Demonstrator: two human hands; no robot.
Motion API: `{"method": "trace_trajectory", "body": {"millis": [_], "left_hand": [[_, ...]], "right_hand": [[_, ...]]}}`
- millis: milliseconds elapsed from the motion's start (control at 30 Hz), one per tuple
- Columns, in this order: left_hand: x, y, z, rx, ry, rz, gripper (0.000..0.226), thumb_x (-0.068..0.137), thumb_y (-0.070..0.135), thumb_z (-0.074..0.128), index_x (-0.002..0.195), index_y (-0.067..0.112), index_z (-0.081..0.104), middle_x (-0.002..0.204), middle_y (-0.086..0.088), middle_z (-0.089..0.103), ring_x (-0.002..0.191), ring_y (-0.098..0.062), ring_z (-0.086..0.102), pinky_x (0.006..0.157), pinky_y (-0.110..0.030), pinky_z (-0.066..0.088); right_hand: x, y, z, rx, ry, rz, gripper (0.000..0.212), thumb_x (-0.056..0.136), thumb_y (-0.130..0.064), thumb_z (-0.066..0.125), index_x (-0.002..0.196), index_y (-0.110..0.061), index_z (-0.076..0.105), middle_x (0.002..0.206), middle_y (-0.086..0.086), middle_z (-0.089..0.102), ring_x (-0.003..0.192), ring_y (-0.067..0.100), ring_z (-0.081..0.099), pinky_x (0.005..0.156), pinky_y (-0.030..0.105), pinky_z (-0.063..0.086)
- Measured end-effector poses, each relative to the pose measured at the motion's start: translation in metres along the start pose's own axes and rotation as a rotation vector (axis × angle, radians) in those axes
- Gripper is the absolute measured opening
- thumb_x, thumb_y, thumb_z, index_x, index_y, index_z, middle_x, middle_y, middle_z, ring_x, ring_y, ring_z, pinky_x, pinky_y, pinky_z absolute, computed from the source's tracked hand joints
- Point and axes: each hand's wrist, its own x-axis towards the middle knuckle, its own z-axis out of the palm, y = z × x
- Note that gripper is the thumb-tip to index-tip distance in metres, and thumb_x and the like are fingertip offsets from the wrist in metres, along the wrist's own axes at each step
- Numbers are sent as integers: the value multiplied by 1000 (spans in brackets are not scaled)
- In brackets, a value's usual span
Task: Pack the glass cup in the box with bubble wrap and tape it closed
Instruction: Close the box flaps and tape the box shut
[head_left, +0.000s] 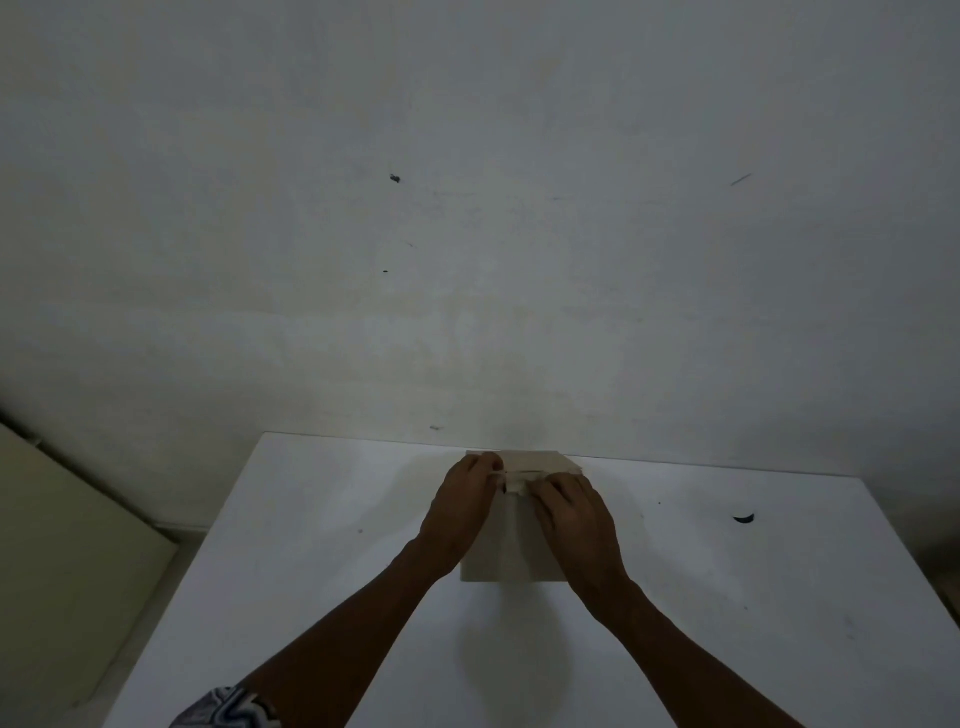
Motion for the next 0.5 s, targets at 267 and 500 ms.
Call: {"method": "trace_trajectory", "body": {"millis": [267,500], "left_hand": [[-1,2,-1,12,10,15,15,98,15,42,105,17,55,106,-2,57,98,-16,52,83,-29,44],[0,3,-1,10,7,19,14,98,17,43,106,18,55,107,-3,57,99,-17,52,84,-31,45]], "right_hand": [[7,0,-3,-25,23,-28,38,66,-12,82,100,-9,67,98,13,66,87,32,63,70,41,56],[1,3,2,-28,34,-42,38,67,-9,81,102,-8,67,100,13,66,89,32,63,68,43,56]]}}
